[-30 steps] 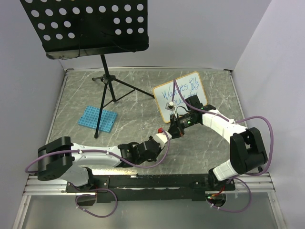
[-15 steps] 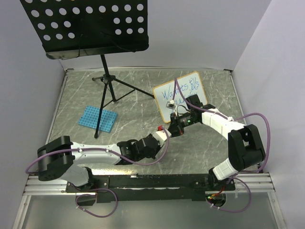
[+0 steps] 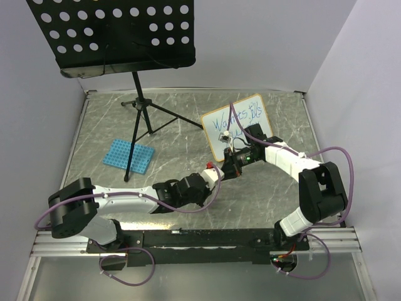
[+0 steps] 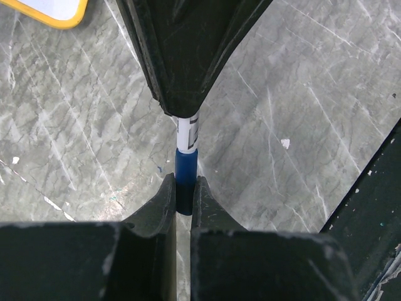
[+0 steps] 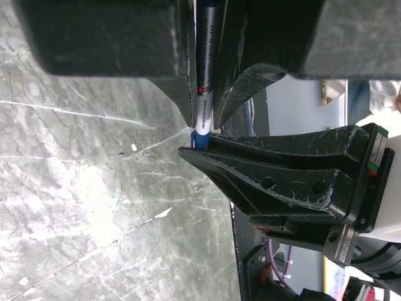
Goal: Write a sentence on the whiteboard
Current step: Insert the pen cap into the whiteboard marker.
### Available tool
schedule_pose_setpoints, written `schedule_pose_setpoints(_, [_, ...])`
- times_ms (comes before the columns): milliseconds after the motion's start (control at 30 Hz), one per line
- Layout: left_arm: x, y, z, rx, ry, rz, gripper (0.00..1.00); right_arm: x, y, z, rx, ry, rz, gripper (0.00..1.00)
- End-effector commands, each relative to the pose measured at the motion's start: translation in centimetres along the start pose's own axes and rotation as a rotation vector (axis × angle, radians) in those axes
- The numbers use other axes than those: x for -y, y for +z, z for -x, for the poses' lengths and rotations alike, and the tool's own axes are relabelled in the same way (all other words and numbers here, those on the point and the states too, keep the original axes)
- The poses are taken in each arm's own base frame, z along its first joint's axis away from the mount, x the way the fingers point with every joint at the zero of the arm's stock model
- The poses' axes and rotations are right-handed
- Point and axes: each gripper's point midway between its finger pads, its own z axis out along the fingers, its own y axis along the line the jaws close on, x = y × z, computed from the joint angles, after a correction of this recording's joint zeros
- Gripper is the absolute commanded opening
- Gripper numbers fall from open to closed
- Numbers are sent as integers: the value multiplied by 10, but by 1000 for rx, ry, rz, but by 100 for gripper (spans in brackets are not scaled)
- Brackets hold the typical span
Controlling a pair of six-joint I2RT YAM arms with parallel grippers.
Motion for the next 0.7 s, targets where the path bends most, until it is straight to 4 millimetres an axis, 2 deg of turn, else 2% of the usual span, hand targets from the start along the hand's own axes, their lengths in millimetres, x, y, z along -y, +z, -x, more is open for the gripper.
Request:
schedule_pose_setpoints(0, [10, -14, 121, 396, -110, -60, 1, -14, 7, -2, -9, 44, 85, 0])
schedule_pose_setpoints(267, [2, -18, 142, 467, -142, -85, 1, -15, 8, -2, -12, 46, 91, 0])
schedule_pose_setpoints(667, [0, -21, 158, 522, -159, -108, 1, -14, 8, -3, -10, 51, 94, 0])
